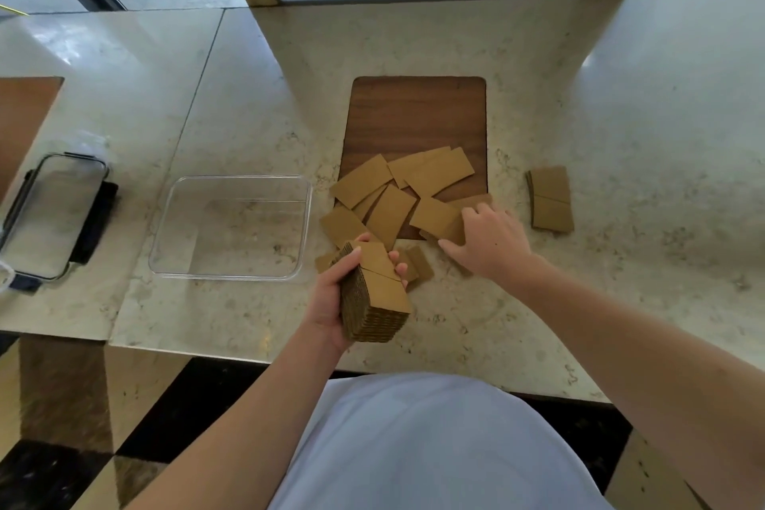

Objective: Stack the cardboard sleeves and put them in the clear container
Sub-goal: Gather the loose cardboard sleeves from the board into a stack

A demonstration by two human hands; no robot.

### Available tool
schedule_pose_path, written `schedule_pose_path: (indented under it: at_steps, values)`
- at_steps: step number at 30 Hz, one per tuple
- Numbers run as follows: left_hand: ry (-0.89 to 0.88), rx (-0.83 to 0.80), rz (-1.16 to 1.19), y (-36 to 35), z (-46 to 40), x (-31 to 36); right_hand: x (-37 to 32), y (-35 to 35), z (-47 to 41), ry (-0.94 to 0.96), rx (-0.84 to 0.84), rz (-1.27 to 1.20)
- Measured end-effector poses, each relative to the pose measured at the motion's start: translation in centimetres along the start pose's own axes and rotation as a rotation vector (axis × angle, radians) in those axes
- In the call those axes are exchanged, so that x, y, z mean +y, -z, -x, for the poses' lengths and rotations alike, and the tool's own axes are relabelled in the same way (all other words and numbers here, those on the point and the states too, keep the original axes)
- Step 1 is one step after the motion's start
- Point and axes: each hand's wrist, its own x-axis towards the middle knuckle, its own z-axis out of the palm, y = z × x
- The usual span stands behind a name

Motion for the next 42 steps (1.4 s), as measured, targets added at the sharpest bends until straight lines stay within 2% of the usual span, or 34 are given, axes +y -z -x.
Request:
schedule_pose_path:
  at_steps: [5,8,11,14,19,21,23,24,26,28,30,33,39,42]
  values:
    - [0.0,0.09,-0.072,-0.5,0.1,-0.8,-1.7,1.9,2.7,-0.135,-0.106,-0.412]
    - [0.004,0.144,-0.177,-1.0,0.4,-1.1,-4.7,3.4,5.5,-0.089,-0.166,-0.665]
    - [0.045,0.188,-0.262,-0.9,0.8,-1.4,-7.7,4.1,7.8,-0.012,-0.243,-0.772]
    - [0.006,0.171,-0.271,-0.8,1.1,-1.0,-8.8,5.0,8.9,0.044,-0.255,-0.859]
    - [-0.043,0.061,-0.244,-0.6,2.1,-0.8,-9.2,5.2,9.8,0.071,-0.246,-0.742]
    - [-0.064,0.041,-0.171,-0.3,2.3,-1.0,-8.4,4.6,9.5,0.064,-0.339,-0.827]
    - [-0.05,0.021,-0.132,-0.2,2.5,-1.1,-6.8,3.6,8.2,-0.03,-0.304,-0.899]
    - [-0.045,0.01,-0.123,-0.3,2.6,-1.1,-5.8,2.9,7.4,-0.092,-0.22,-0.845]
    - [-0.046,-0.001,-0.109,-0.5,2.8,-1.2,-3.4,0.9,6.1,-0.227,-0.096,-0.583]
    - [-0.049,-0.019,-0.081,-0.4,3.1,-1.1,-1.9,-1.0,5.5,-0.312,-0.142,-0.405]
    - [-0.046,-0.06,-0.061,-0.1,3.4,-0.8,-1.4,-2.2,5.4,-0.317,-0.168,-0.29]
    - [-0.053,-0.104,-0.083,0.4,3.6,-0.4,-1.5,-2.8,5.0,-0.28,-0.071,-0.188]
    - [-0.063,-0.068,-0.054,1.7,3.8,-0.2,-1.0,-2.0,4.6,-0.312,0.019,-0.213]
    - [-0.055,0.057,-0.145,1.5,3.3,-0.1,-1.7,-0.3,4.8,-0.34,0.038,-0.498]
